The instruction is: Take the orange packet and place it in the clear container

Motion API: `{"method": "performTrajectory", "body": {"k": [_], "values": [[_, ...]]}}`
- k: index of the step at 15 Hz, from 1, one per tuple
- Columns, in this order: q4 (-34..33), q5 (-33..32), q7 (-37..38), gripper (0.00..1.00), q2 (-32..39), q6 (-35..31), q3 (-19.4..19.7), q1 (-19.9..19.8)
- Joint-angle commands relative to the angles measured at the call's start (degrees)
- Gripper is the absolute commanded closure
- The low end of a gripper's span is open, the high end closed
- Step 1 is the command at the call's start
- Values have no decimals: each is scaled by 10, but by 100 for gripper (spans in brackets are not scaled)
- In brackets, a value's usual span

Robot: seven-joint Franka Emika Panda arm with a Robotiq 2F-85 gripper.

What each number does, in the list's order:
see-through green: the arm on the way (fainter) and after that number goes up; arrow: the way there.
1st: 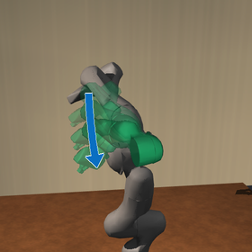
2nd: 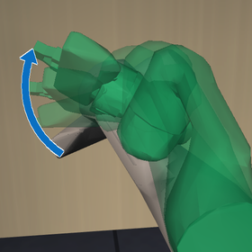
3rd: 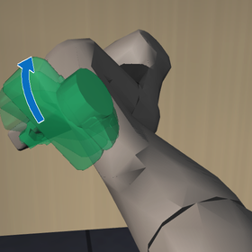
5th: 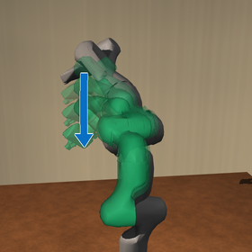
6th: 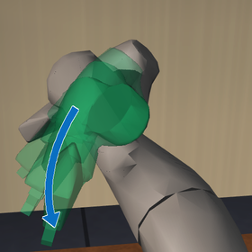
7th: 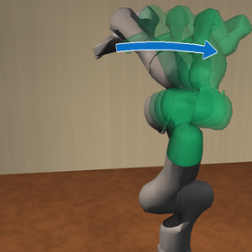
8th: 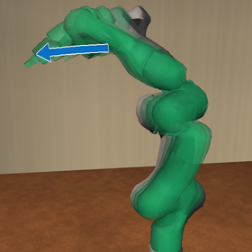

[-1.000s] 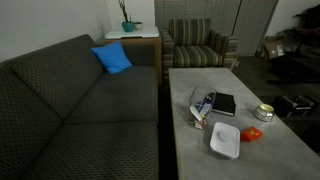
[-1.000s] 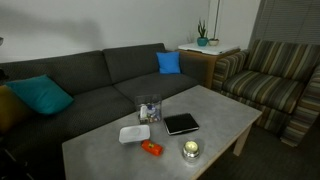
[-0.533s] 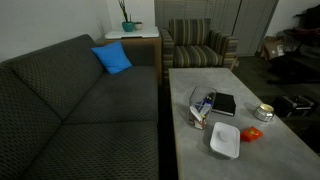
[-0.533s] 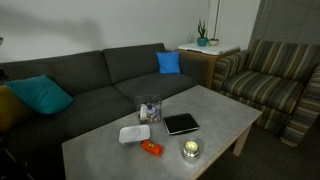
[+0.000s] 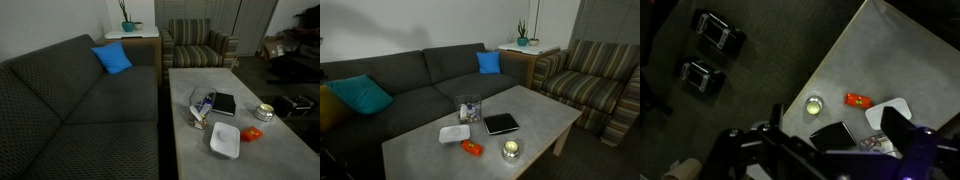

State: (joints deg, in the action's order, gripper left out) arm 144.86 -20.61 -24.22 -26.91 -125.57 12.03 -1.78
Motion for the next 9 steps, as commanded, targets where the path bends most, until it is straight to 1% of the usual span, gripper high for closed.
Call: {"method": "performTrajectory", "body": {"k": [1,2,3,4,9], "values": [[-15,44,-75,0,107,-80,2,36],[0,26,-37,0,54,-51,-14,10],[-2,31,-38,0,74,-60,-17,14],[-4,31,-35,0,80,-60,-20,13],[-4,30,-35,0,58,-57,-18,9]]}}
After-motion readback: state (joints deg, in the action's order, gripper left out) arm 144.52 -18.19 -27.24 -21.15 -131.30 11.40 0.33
